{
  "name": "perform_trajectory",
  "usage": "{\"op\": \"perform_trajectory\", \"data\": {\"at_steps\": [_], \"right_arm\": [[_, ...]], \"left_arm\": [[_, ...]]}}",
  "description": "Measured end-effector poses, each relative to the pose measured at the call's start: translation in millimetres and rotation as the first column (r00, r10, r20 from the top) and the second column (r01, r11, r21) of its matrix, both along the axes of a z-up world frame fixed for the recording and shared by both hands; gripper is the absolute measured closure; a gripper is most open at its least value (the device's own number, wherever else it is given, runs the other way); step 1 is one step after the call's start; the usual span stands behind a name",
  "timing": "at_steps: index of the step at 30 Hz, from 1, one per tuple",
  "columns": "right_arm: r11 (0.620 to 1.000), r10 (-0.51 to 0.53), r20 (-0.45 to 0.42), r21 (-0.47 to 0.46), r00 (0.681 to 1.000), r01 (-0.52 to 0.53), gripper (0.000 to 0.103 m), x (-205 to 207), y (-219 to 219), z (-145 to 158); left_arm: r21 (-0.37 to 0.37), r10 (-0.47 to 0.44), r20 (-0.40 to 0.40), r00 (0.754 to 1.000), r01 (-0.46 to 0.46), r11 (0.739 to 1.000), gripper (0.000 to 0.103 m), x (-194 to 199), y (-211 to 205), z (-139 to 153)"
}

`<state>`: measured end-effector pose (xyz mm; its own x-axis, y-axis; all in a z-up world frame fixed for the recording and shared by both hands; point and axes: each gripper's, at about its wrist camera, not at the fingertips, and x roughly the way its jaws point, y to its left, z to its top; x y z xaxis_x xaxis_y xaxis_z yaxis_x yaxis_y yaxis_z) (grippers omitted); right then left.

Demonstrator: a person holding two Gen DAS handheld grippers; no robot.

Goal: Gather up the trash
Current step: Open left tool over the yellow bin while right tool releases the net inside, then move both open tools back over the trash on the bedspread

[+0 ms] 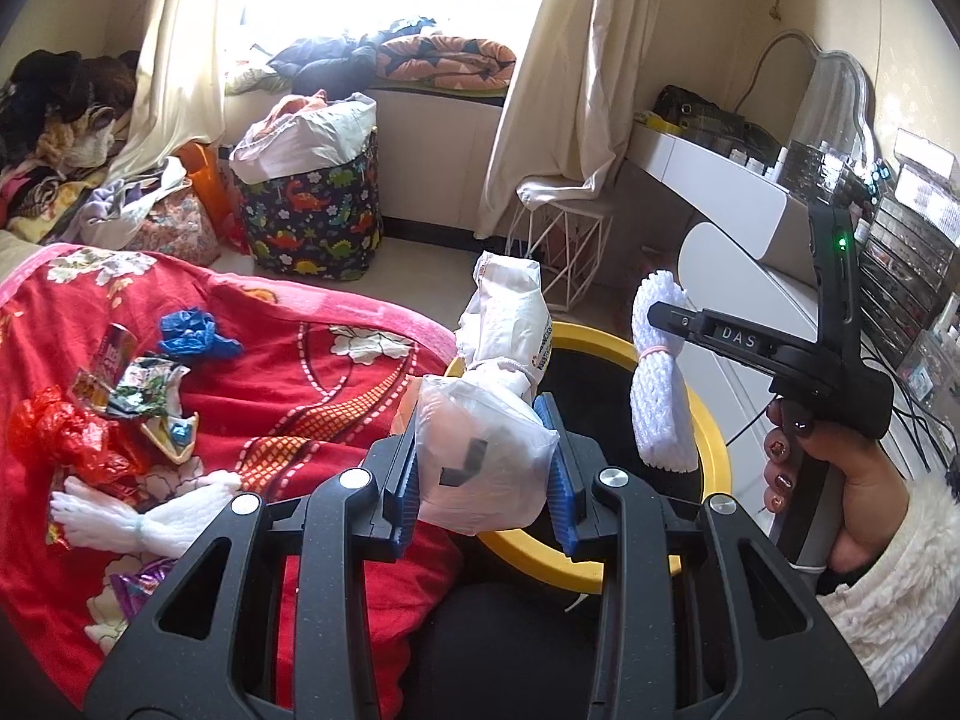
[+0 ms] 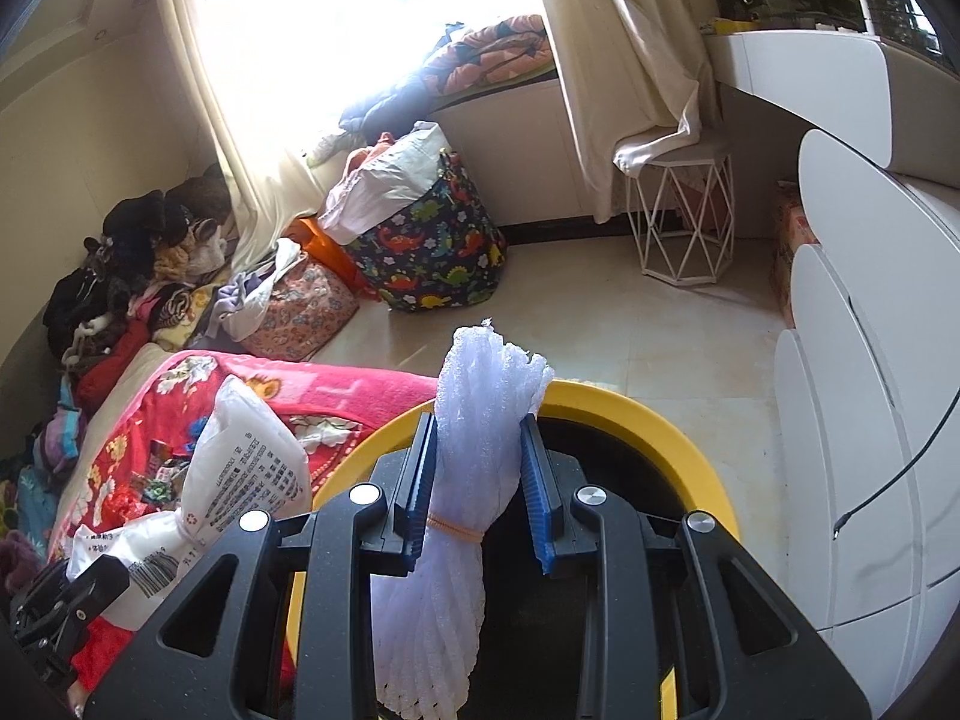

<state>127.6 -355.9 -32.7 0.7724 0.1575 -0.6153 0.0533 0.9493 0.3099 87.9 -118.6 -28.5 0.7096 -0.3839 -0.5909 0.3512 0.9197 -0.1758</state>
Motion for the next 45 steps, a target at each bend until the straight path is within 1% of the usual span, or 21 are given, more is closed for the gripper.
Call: {"op": "perform_trajectory", "data": {"at_steps": [7, 11, 12, 14, 15, 16, 17, 18, 20, 21, 22, 25, 28, 34, 40, 45], "right_arm": [[0.999, -0.03, -0.031, 0.015, 0.999, 0.031, 0.075, 0.7, -12.4, -9.1], [0.998, -0.043, -0.046, 0.034, 0.998, 0.045, 0.071, 1.3, -21.1, -12.6], [0.998, -0.048, -0.05, 0.038, 0.998, 0.05, 0.067, 0.8, -22.6, -13.3], [0.997, -0.058, -0.059, 0.051, 0.997, 0.061, 0.057, -0.8, -27.3, -15.8], [0.996, -0.063, -0.062, 0.057, 0.996, 0.067, 0.05, -1.1, -28.4, -16.4], [0.995, -0.07, -0.064, 0.063, 0.995, 0.074, 0.047, -1.8, -29.6, -17.3], [0.995, -0.071, -0.067, 0.062, 0.995, 0.075, 0.047, -1.9, -30.3, -18.0], [0.995, -0.07, -0.067, 0.06, 0.995, 0.074, 0.046, -2.4, -29.8, -18.5], [0.996, -0.069, -0.067, 0.056, 0.995, 0.073, 0.045, -1.9, -28.5, -18.7], [0.996, -0.064, -0.067, 0.055, 0.996, 0.068, 0.044, -2.1, -26.4, -18.7], [0.997, -0.057, -0.065, 0.054, 0.996, 0.061, 0.044, -1.4, -24.6, -18.5], [0.998, -0.035, -0.053, 0.046, 0.998, 0.038, 0.042, 0.0, -17.5, -15.7], [0.999, -0.008, -0.03, 0.038, 1.0, 0.009, 0.038, -0.8, -9.5, -11.1], [0.998, 0.053, 0.013, 0.032, 0.999, -0.053, 0.034, -3.8, 13.3, -1.7], [0.993, 0.115, 0.045, 0.018, 0.992, -0.116, 0.033, -7.8, 39.1, 7.2], [0.987, 0.163, 0.063, 0.0, 0.985, -0.163, 0.032, -11.2, 58.6, 13.0]], "left_arm": [[0.012, -0.033, -0.028, 0.999, 0.033, 0.999, 0.075, 9.9, -19.2, -9.9], [0.016, -0.062, -0.041, 0.997, 0.063, 0.998, 0.074, 16.0, -33.0, -14.8], [0.019, -0.073, -0.047, 0.996, 0.074, 0.997, 0.072, 18.3, -36.1, -16.4], [0.032, -0.075, -0.046, 0.996, 0.076, 0.997, 0.063, 21.7, -41.5, -20.2], [0.036, -0.069, -0.049, 0.996, 0.071, 0.997, 0.047, 23.9, -41.8, -22.0], [0.033, -0.053, -0.053, 0.997, 0.055, 0.998, 0.032, 25.0, -40.3, -24.2], [0.024, -0.041, -0.058, 0.997, 0.043, 0.999, 0.028, 25.2, -38.3, -25.4], [0.015, -0.032, -0.059, 0.998, 0.033, 0.999, 0.026, 25.1, -34.7, -26.0], [0.021, -0.015, -0.048, 0.999, 0.016, 1.0, 0.022, 22.7, -30.7, -25.0], [0.027, 0.0, -0.04, 0.999, 0.002, 1.0, 0.017, 21.3, -28.6, -23.7], [0.026, 0.008, -0.035, 0.999, -0.007, 1.0, 0.014, 20.5, -25.9, -22.7], [0.017, 0.039, -0.017, 0.999, -0.039, 0.999, 0.011, 18.3, -17.3, -17.5], [0.015, 0.072, 0.001, 0.997, -0.072, 0.997, 0.011, 15.6, -7.7, -12.8], [0.012, 0.124, 0.027, 0.992, -0.124, 0.992, 0.011, 12.8, 10.1, -4.5], [0.014, 0.182, 0.064, 0.981, -0.183, 0.983, 0.011, 8.6, 35.6, 5.8], [0.003, 0.23, 0.079, 0.97, -0.231, 0.973, 0.011, 7.4, 55.5, 12.2]]}}
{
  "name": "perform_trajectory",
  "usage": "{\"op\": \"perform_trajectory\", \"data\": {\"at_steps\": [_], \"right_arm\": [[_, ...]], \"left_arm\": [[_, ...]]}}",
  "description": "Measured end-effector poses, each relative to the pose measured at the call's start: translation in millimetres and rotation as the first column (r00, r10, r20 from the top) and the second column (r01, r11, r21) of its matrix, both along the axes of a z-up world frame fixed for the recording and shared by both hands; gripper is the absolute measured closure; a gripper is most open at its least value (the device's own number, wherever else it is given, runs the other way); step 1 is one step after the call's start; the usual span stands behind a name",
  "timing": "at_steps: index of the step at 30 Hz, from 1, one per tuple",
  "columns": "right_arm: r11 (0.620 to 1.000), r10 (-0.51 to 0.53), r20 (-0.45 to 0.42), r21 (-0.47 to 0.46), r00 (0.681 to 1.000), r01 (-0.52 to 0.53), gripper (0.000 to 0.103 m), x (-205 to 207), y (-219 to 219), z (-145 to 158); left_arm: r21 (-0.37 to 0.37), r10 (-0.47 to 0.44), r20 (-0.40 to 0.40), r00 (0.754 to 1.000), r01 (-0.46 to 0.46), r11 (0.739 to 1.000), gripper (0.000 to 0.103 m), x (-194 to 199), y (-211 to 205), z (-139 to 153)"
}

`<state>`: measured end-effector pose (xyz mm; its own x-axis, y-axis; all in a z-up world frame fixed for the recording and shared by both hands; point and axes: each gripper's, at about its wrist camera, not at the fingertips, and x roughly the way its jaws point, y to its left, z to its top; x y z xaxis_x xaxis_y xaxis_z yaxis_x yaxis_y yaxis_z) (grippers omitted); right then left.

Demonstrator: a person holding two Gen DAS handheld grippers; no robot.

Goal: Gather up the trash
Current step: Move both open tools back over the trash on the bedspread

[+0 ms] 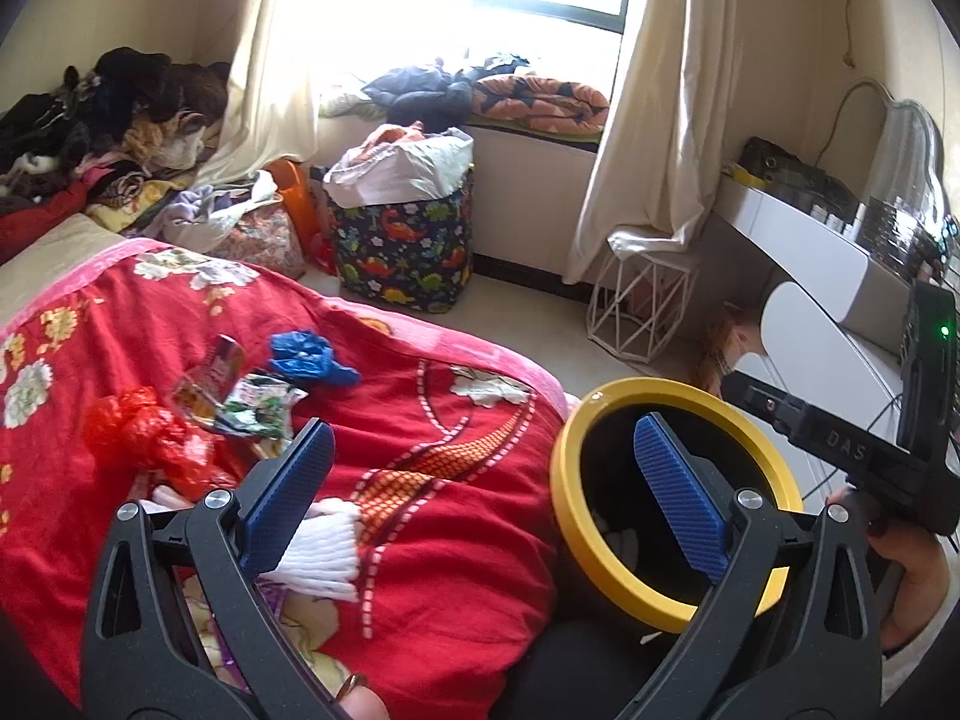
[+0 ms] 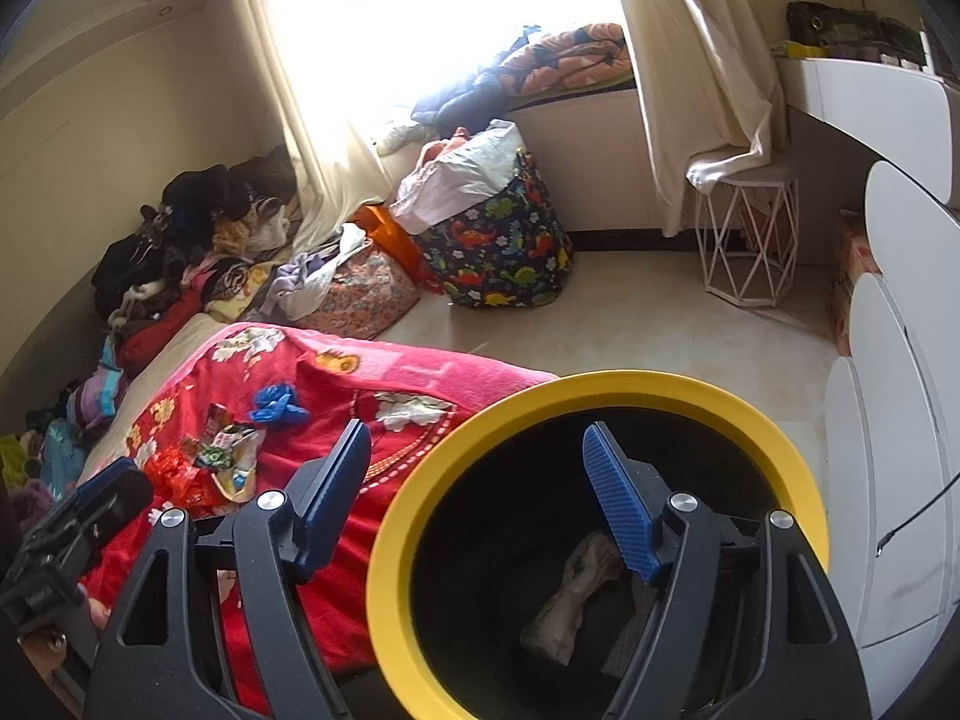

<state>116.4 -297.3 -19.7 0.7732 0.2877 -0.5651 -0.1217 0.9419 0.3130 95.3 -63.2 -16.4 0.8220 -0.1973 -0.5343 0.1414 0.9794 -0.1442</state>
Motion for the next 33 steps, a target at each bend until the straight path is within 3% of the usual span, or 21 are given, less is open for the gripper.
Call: {"op": "perform_trajectory", "data": {"at_steps": [14, 33], "right_arm": [[0.99, 0.134, 0.027, -0.037, 0.991, -0.133, 0.032, -6.7, 52.5, 9.5], [0.939, 0.33, 0.026, -0.109, 0.944, -0.326, 0.032, -18.8, 127.6, 7.6]], "left_arm": [[-0.025, 0.13, 0.034, 0.991, -0.13, 0.991, 0.011, -3.3, 51.9, 12.6], [-0.074, 0.269, 0.023, 0.963, -0.267, 0.961, 0.011, -2.7, 113.3, 12.0]]}}
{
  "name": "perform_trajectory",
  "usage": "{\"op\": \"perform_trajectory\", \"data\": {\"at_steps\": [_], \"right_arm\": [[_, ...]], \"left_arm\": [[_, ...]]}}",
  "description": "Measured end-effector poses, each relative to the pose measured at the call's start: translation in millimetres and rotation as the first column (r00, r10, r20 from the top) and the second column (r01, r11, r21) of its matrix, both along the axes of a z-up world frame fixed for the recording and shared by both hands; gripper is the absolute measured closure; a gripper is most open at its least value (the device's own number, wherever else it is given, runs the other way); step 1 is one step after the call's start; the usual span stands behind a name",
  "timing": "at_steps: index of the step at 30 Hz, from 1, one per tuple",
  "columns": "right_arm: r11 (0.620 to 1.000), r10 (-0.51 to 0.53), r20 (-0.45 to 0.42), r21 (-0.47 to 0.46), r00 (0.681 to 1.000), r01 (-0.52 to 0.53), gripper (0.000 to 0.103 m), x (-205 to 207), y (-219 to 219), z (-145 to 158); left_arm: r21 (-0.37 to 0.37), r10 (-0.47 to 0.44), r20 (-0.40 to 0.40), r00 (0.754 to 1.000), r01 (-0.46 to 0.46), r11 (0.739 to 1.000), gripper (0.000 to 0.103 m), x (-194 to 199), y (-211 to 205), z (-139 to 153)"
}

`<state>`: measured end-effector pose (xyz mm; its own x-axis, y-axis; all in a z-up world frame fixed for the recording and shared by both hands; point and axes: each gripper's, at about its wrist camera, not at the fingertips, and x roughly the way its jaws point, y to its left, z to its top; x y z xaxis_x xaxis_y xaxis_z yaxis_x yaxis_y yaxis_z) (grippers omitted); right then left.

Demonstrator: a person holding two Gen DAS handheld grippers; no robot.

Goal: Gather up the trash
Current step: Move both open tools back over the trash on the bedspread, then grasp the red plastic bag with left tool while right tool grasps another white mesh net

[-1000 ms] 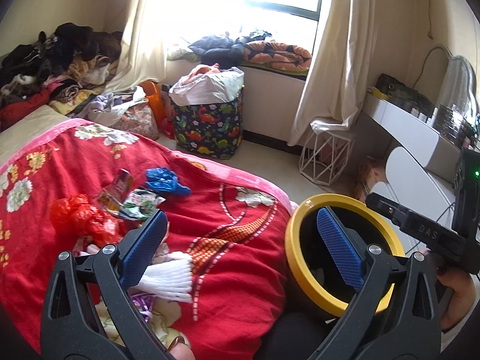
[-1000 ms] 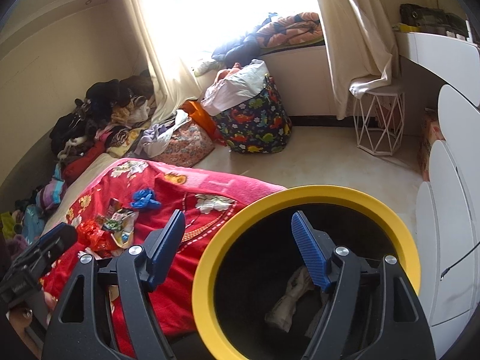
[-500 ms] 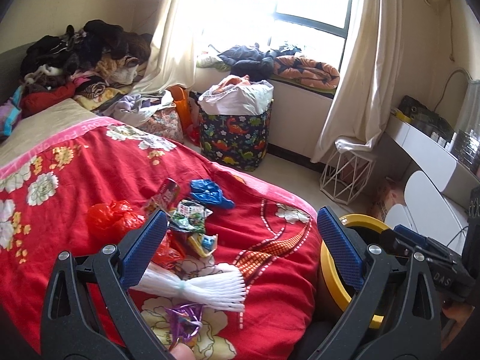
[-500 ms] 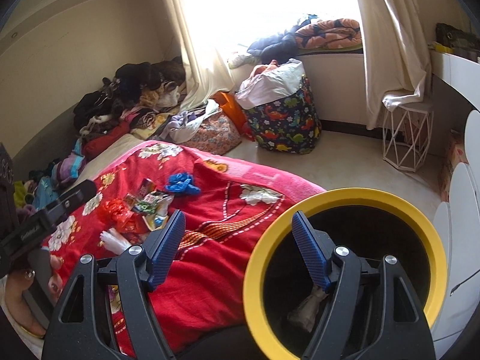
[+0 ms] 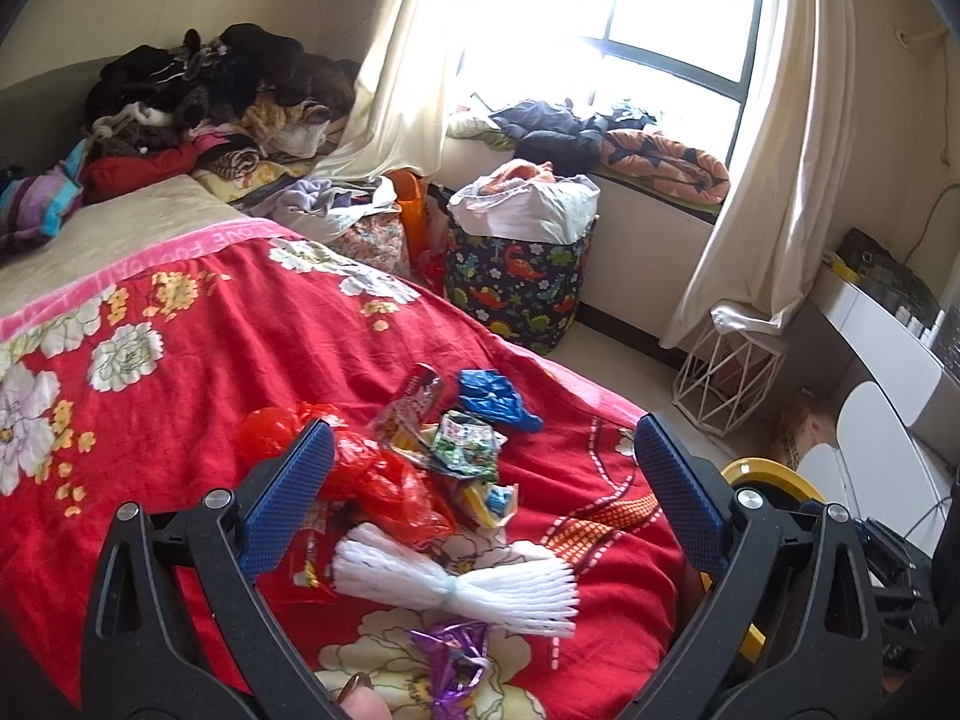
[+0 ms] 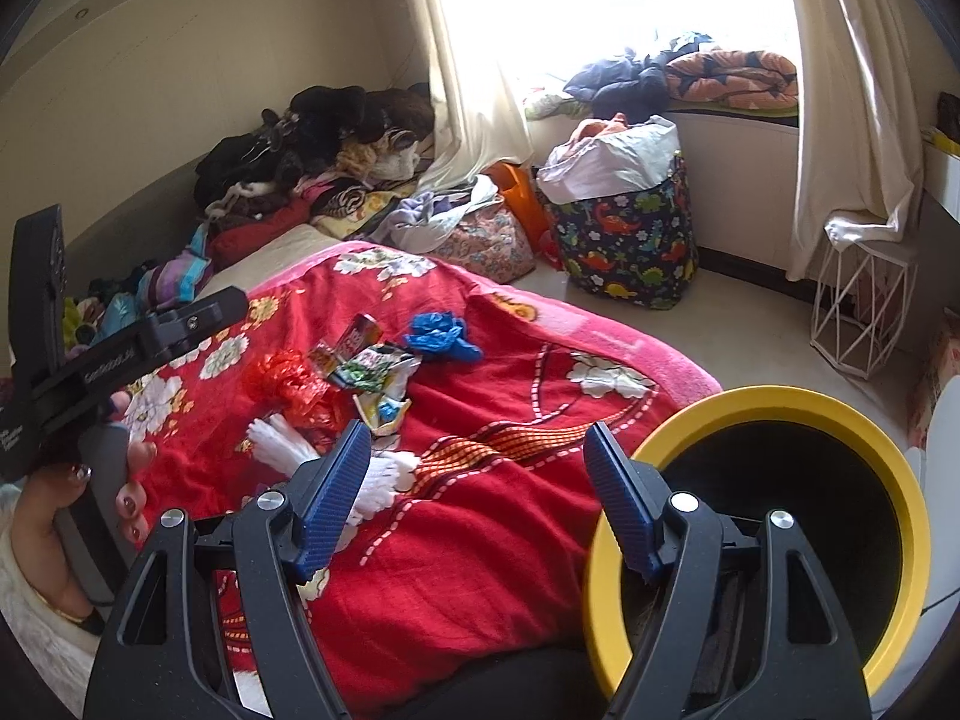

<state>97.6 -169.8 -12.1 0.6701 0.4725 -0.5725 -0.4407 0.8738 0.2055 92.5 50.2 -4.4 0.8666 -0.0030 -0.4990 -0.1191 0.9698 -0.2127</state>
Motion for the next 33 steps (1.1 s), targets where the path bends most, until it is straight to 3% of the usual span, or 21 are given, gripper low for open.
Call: {"op": "perform_trajectory", "data": {"at_steps": [20, 33], "right_arm": [[0.958, 0.237, -0.029, -0.161, 0.971, -0.239, 0.032, 4.6, 98.4, -23.5], [0.919, 0.301, -0.173, -0.208, 0.938, -0.334, 0.032, 34.4, 140.1, -74.2]], "left_arm": [[-0.087, 0.14, -0.074, 0.987, -0.146, 0.986, 0.011, -0.9, 72.0, -31.5], [-0.158, 0.182, -0.164, 0.97, -0.208, 0.965, 0.011, 13.9, 110.4, -59.2]]}}
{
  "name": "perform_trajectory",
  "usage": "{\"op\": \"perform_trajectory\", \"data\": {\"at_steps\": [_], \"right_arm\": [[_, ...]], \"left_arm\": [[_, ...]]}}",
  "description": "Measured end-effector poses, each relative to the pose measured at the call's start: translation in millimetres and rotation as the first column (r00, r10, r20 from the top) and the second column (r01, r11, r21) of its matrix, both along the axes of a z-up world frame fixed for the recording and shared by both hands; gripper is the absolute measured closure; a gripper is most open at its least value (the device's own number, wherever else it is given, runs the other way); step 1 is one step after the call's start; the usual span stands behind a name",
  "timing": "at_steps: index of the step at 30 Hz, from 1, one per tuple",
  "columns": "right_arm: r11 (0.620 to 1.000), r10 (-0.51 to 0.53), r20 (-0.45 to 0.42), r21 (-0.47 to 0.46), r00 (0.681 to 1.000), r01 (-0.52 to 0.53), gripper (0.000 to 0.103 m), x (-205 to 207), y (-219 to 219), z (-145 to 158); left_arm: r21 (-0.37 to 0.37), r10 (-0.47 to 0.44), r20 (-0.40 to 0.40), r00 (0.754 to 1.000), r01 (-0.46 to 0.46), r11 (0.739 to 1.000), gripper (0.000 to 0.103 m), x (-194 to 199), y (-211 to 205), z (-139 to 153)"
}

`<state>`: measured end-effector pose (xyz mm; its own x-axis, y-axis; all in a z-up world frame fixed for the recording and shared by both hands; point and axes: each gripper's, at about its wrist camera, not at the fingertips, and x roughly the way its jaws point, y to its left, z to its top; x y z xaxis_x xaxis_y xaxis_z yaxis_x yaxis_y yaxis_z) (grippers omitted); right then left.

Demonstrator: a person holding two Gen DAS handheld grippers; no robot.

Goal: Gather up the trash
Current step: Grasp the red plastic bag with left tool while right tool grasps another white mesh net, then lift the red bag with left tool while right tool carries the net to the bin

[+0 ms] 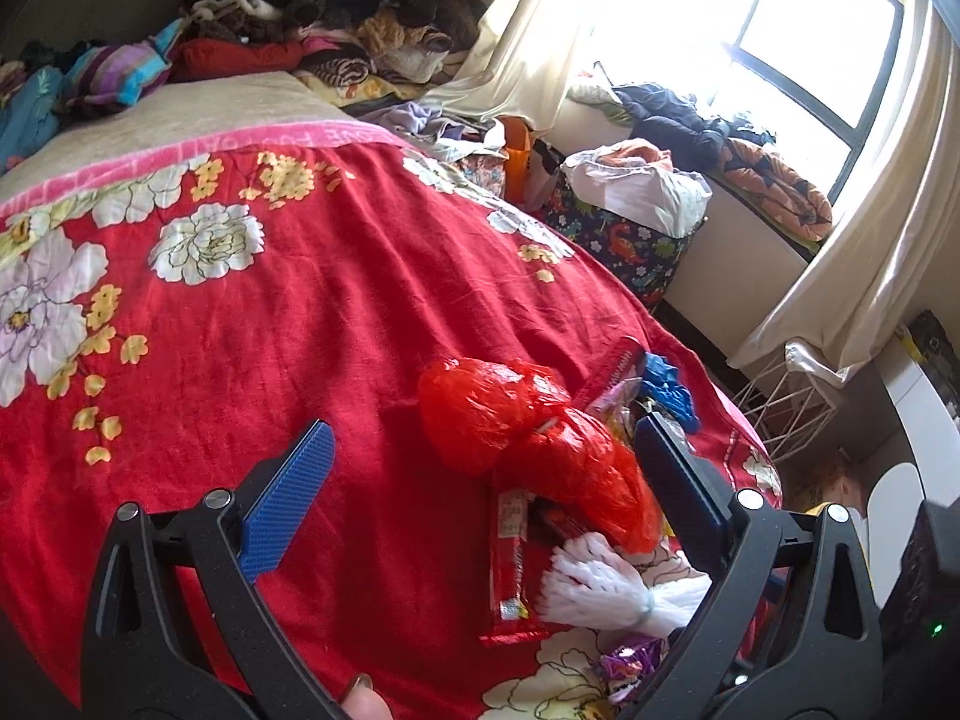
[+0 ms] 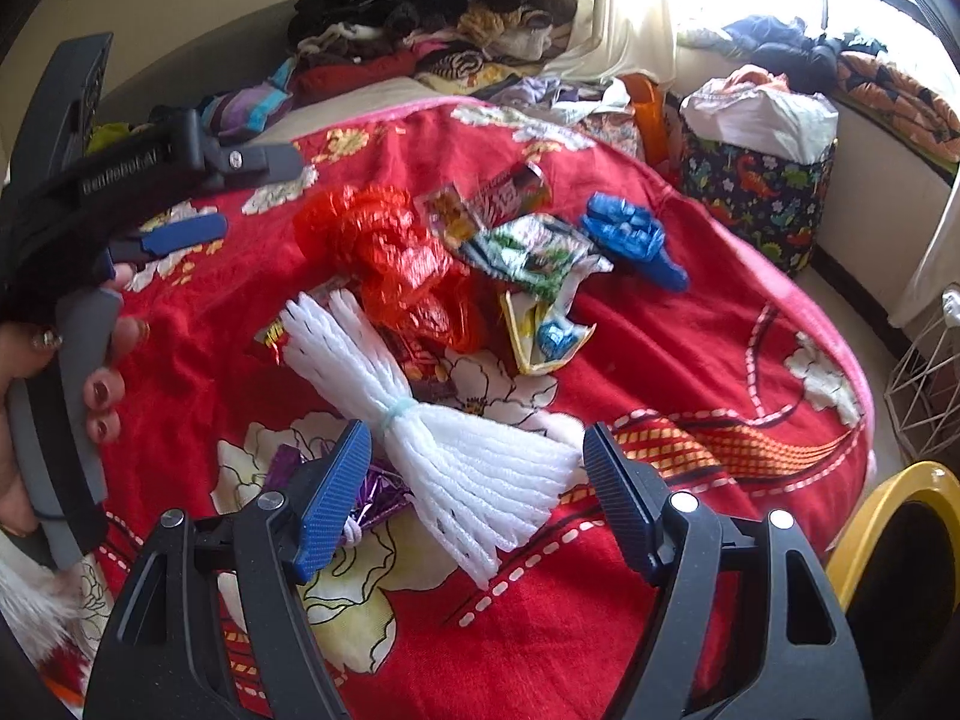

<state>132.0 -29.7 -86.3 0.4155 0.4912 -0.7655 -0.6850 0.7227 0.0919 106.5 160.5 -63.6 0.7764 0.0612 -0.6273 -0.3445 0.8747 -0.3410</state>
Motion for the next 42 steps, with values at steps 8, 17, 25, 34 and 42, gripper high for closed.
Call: {"op": "perform_trajectory", "data": {"at_steps": [8, 17, 25, 34, 42], "right_arm": [[1.0, 0.01, -0.074, -0.007, 0.997, -0.011, 0.044, 7.6, 3.9, -23.5], [0.998, 0.012, -0.121, 0.061, 0.993, -0.005, 0.076, 7.3, -13.7, -22.6], [0.994, 0.01, -0.108, 0.112, 0.994, 0.003, 0.088, -1.3, -32.3, -8.7], [0.984, -0.012, -0.08, 0.175, 0.997, 0.026, 0.092, -15.8, -57.3, 12.5], [0.977, -0.022, -0.043, 0.209, 0.999, 0.031, 0.094, -32.8, -78.6, 31.8]], "left_arm": [[-0.093, -0.023, -0.062, 0.998, 0.017, 0.996, 0.011, 30.9, 13.8, -21.5], [-0.168, -0.057, -0.077, 0.995, 0.044, 0.985, 0.039, 45.4, 9.2, -33.6], [-0.119, -0.082, -0.042, 0.996, 0.077, 0.99, 0.085, 36.6, -5.8, -17.0], [-0.087, -0.103, 0.038, 0.994, 0.106, 0.99, 0.087, 17.2, -21.2, 14.3], [-0.039, -0.109, 0.11, 0.988, 0.114, 0.993, 0.087, 6.5, -28.0, 46.1]]}}
